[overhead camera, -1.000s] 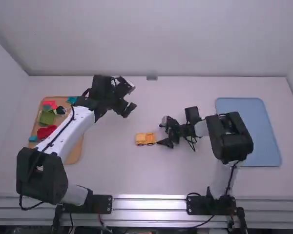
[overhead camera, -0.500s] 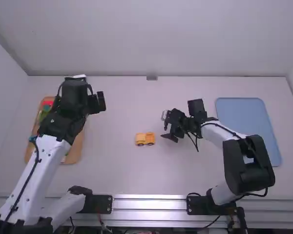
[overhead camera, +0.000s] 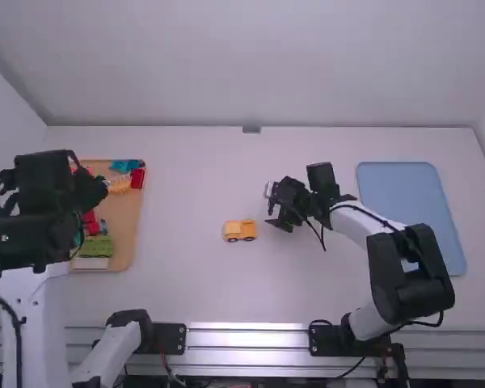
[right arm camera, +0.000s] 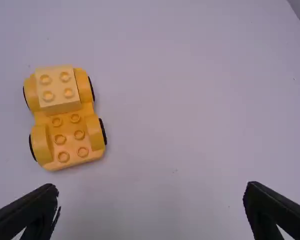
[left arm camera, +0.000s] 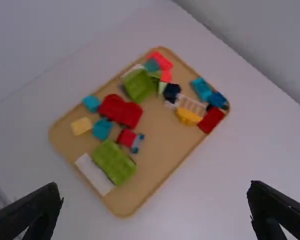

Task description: Assemble lego blocks to make yellow taxi

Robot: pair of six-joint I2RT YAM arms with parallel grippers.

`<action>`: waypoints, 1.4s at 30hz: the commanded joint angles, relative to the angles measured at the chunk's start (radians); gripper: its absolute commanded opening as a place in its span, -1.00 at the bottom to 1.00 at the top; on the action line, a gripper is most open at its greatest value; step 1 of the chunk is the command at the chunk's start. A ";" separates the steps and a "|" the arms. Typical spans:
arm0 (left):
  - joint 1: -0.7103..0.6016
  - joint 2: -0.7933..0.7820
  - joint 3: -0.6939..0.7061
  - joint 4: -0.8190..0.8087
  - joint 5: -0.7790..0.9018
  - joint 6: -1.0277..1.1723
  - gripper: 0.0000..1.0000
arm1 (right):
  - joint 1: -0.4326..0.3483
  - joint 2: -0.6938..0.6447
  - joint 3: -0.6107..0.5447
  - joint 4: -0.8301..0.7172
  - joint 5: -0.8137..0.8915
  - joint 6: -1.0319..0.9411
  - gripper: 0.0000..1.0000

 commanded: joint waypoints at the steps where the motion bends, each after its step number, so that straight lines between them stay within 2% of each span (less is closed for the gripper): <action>1: 0.051 0.029 0.057 -0.039 -0.006 -0.027 0.98 | -0.013 -0.019 0.009 -0.005 -0.007 0.002 0.98; 10: 0.203 0.167 0.212 -0.158 0.017 0.003 0.98 | -0.041 -0.019 0.009 -0.004 -0.006 0.002 0.98; 13: 0.218 0.275 0.305 -0.154 0.206 0.162 0.98 | -0.039 -0.019 0.009 -0.004 -0.006 0.002 0.98; 18: 0.205 0.424 0.428 -0.210 0.250 0.185 0.98 | -0.039 -0.019 0.009 -0.004 -0.016 0.002 0.98; 24: 0.222 0.644 0.612 -0.284 0.164 0.185 0.98 | -0.047 -0.019 0.009 0.008 -0.272 -0.100 0.98; 26: 0.235 0.705 0.648 -0.286 0.140 0.185 0.98 | -0.068 -0.019 0.009 0.064 -0.385 -0.057 0.98; 30: 0.263 0.751 0.653 -0.267 0.145 0.247 0.98 | -0.106 -0.019 0.024 0.159 -0.504 0.063 0.98; 35: 0.316 0.766 0.616 -0.259 0.185 0.255 0.97 | -0.144 -0.019 0.129 0.151 -0.663 0.214 0.98; 42: 0.365 0.766 0.572 -0.301 0.222 0.262 0.98 | -0.120 -0.019 0.225 0.155 -0.712 0.385 0.98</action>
